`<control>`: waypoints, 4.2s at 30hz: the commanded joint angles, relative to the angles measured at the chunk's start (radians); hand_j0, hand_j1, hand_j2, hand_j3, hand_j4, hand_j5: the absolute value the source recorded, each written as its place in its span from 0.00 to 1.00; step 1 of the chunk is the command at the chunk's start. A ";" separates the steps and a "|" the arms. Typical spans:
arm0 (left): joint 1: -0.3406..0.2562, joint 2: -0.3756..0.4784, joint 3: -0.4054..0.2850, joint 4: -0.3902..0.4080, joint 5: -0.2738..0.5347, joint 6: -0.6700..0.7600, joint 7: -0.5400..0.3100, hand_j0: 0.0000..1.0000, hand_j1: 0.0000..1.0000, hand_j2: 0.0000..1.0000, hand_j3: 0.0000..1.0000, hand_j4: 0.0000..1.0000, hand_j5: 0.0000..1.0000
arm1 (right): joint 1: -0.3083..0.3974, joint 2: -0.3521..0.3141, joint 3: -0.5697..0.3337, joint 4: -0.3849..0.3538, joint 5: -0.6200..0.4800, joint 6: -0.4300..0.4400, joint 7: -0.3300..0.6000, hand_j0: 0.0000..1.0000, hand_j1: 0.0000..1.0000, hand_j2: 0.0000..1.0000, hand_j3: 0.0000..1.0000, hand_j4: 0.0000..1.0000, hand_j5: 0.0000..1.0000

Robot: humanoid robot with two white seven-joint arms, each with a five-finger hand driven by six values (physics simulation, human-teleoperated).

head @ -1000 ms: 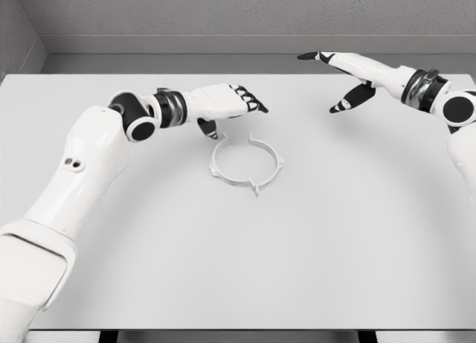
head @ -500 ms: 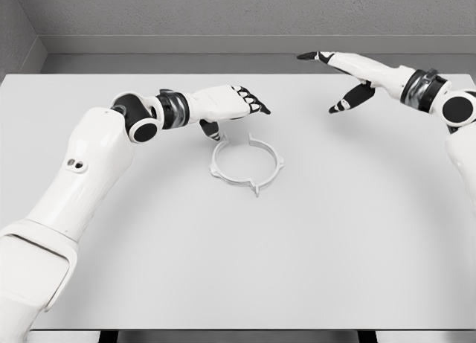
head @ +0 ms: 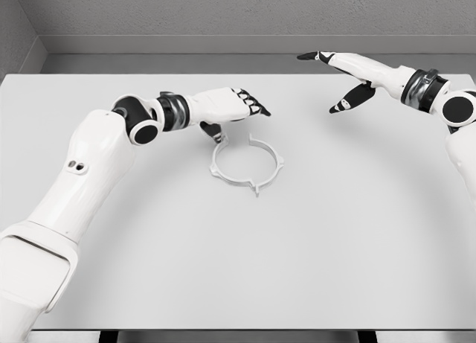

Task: Assemble PVC drainage pipe clamps

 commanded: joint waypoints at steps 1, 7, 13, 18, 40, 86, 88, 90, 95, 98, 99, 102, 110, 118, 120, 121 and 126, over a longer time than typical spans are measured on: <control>0.000 -0.002 -0.006 0.002 -0.005 -0.002 0.000 1.00 1.00 1.00 1.00 1.00 1.00 | 0.000 0.000 -0.002 -0.001 -0.008 0.003 0.000 1.00 1.00 1.00 1.00 1.00 1.00; 0.000 -0.018 -0.007 0.002 -0.005 -0.002 -0.001 1.00 1.00 1.00 1.00 1.00 1.00 | -0.002 0.001 -0.002 -0.001 -0.008 0.003 0.000 1.00 1.00 1.00 1.00 1.00 1.00; -0.002 -0.039 -0.007 0.002 -0.005 -0.002 -0.001 1.00 1.00 1.00 1.00 1.00 1.00 | 0.000 0.001 -0.002 -0.001 -0.009 0.003 0.000 1.00 1.00 1.00 1.00 1.00 1.00; -0.002 -0.039 -0.007 0.002 -0.005 -0.002 -0.001 1.00 1.00 1.00 1.00 1.00 1.00 | -0.002 0.006 -0.002 -0.001 -0.008 0.003 0.000 1.00 1.00 1.00 1.00 1.00 1.00; -0.005 -0.016 -0.009 0.000 -0.003 -0.002 -0.001 1.00 1.00 1.00 1.00 1.00 1.00 | 0.054 -0.002 -0.002 -0.001 -0.011 0.003 0.000 1.00 1.00 1.00 1.00 1.00 1.00; 0.371 0.766 0.230 -0.793 0.777 -0.002 -0.001 1.00 1.00 1.00 1.00 1.00 1.00 | 0.094 0.277 -0.186 0.190 0.064 0.003 0.000 1.00 1.00 1.00 1.00 1.00 1.00; 0.371 0.771 0.229 -0.795 0.778 -0.002 -0.004 1.00 1.00 1.00 1.00 1.00 1.00 | 0.094 0.274 -0.213 0.190 0.064 0.003 0.000 1.00 1.00 1.00 1.00 1.00 1.00; 0.377 0.774 0.229 -0.792 0.778 -0.002 -0.044 1.00 1.00 1.00 1.00 1.00 1.00 | 0.094 0.268 -0.220 0.191 0.064 0.003 0.000 1.00 1.00 1.00 1.00 1.00 1.00; 0.422 0.783 0.263 -0.787 0.794 -0.002 -0.052 1.00 1.00 1.00 1.00 1.00 1.00 | 0.095 0.274 -0.216 0.180 0.069 0.003 0.000 1.00 1.00 1.00 1.00 1.00 1.00; 0.430 0.783 0.264 -0.790 0.796 -0.002 -0.052 1.00 1.00 1.00 1.00 1.00 1.00 | 0.087 0.276 -0.213 0.173 0.069 0.003 0.000 1.00 1.00 1.00 1.00 1.00 1.00; 0.430 0.787 0.264 -0.790 0.796 -0.002 -0.052 1.00 1.00 1.00 1.00 1.00 1.00 | 0.084 0.274 -0.213 0.173 0.069 0.003 0.000 1.00 1.00 1.00 1.00 1.00 1.00; 0.437 0.812 0.264 -0.788 0.797 -0.002 -0.052 1.00 1.00 1.00 1.00 1.00 1.00 | 0.077 0.274 -0.213 0.173 0.067 0.003 0.000 1.00 1.00 1.00 1.00 1.00 1.00; 0.434 0.901 0.335 -0.793 0.911 -0.002 -0.050 1.00 1.00 1.00 1.00 1.00 1.00 | 0.083 0.185 -0.221 0.131 0.055 0.003 0.000 1.00 1.00 1.00 1.00 1.00 1.00; 0.462 0.855 0.319 -0.793 0.922 -0.002 -0.053 1.00 1.00 1.00 1.00 1.00 1.00 | 0.164 0.093 -0.252 0.038 0.054 0.003 0.000 1.00 1.00 1.00 1.00 1.00 1.00; 0.469 0.863 0.322 -0.792 0.920 -0.002 -0.055 1.00 1.00 1.00 1.00 1.00 1.00 | 0.199 0.086 -0.250 -0.034 0.055 0.003 0.000 1.00 1.00 1.00 1.00 1.00 1.00; 0.469 0.863 0.321 -0.796 0.923 -0.002 -0.055 1.00 1.00 1.00 1.00 1.00 1.00 | 0.224 0.079 -0.232 -0.057 0.055 0.003 0.000 1.00 1.00 1.00 1.00 1.00 1.00; 0.474 0.855 0.318 -0.796 0.920 -0.002 -0.090 1.00 1.00 1.00 1.00 1.00 1.00 | 0.293 0.081 -0.141 -0.189 0.058 0.003 0.000 1.00 1.00 1.00 1.00 1.00 1.00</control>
